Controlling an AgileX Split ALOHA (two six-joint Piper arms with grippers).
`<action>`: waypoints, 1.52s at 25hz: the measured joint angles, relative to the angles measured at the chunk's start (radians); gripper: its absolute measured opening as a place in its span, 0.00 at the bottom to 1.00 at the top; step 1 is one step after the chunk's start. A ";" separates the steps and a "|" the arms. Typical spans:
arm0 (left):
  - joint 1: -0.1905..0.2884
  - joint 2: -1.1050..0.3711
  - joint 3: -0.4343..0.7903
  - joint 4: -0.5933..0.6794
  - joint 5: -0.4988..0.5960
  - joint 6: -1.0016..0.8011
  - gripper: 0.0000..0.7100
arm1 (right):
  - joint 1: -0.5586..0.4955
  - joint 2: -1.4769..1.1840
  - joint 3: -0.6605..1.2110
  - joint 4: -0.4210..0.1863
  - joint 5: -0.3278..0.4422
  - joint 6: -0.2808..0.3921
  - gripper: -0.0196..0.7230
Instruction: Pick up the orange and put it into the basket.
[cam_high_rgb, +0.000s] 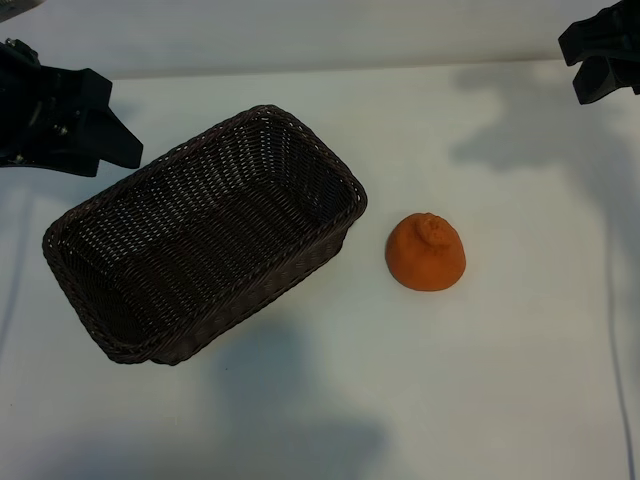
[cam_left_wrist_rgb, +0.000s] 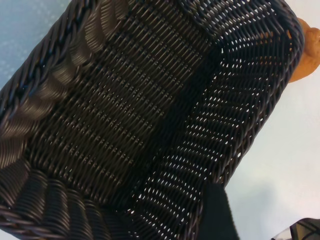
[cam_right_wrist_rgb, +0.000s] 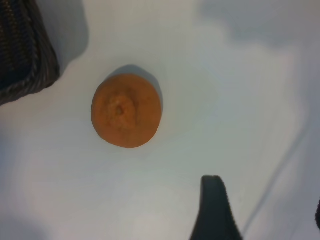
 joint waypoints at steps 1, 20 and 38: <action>0.000 0.000 0.000 0.000 0.000 0.000 0.74 | 0.000 0.000 0.000 0.000 0.000 0.000 0.66; 0.000 0.000 0.000 0.000 -0.019 -0.001 0.74 | 0.000 0.000 0.000 0.000 0.000 0.000 0.66; 0.000 0.000 0.000 0.000 -0.207 -0.002 0.74 | 0.000 0.000 0.000 0.000 -0.016 0.000 0.66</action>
